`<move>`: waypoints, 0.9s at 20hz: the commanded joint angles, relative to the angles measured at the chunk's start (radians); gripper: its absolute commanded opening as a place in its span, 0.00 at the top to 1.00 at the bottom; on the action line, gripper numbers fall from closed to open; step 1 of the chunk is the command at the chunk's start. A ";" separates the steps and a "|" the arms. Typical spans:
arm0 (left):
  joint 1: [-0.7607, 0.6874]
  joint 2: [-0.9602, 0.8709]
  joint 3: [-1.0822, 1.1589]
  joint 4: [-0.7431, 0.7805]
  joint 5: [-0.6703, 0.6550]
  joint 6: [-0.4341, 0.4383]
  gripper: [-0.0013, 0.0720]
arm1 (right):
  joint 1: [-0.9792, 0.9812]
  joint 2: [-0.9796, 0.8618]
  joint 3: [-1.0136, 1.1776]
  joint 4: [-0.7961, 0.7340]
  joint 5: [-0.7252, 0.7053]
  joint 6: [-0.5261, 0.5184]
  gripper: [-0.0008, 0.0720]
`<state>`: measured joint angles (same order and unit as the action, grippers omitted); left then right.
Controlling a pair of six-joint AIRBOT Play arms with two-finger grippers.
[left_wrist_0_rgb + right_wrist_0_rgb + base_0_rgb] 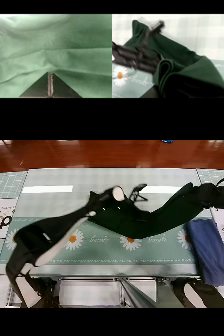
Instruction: Fold the shirts.
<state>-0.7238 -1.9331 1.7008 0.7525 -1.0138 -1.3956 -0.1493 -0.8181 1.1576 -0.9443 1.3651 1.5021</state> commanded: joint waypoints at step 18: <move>0.892 1.010 -1.009 0.055 -0.016 0.184 0.96 | 0.638 -0.983 0.490 0.351 -0.463 -0.025 0.95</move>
<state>0.1299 -0.9710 0.7364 0.8074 -1.0340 -1.2209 0.4492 -1.6428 1.5345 -0.6708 0.9188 1.4956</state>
